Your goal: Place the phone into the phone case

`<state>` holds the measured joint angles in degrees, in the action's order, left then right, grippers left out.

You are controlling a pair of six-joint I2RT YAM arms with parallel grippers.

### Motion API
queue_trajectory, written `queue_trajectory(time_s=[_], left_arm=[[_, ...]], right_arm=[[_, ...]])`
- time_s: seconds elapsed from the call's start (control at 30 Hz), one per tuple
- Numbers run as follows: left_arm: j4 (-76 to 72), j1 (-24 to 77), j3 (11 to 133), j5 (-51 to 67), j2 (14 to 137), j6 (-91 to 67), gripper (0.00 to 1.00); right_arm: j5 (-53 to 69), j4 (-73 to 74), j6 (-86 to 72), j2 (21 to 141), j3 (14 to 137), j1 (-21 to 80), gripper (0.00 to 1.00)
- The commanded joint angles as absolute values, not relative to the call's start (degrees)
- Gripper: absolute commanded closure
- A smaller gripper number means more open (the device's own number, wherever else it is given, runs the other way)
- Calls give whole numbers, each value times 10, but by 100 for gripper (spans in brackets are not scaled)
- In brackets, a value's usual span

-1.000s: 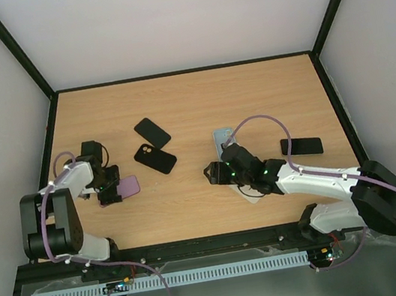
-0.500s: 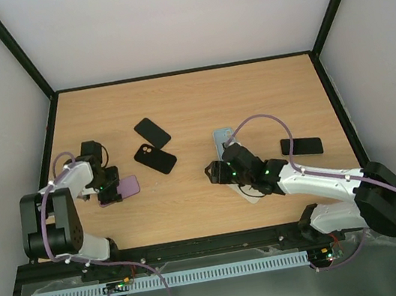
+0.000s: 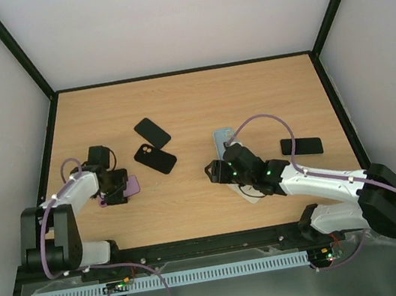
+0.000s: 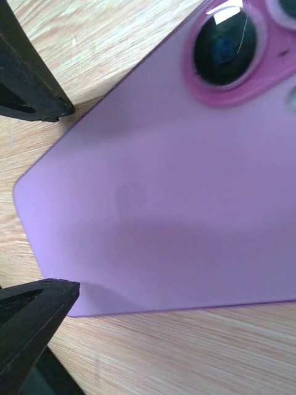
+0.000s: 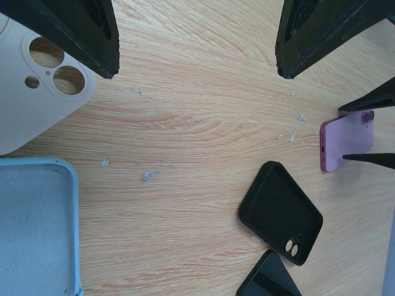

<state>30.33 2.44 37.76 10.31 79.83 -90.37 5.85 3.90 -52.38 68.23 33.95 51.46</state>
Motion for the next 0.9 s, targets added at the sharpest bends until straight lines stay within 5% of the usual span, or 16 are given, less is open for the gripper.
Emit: queue_trajectory(time_s=[0.0,0.63,0.87], left_arm=[[301,62,323,120,795,-893,44],[251,227,276,143,715,-864,45],[333,163,314,31,690,-879,23]], right_arm=[[50,25,-539,672,327,521,32],[129,-107,-515,843,396,544,35],[131,-101,-513,887,439,554,36]])
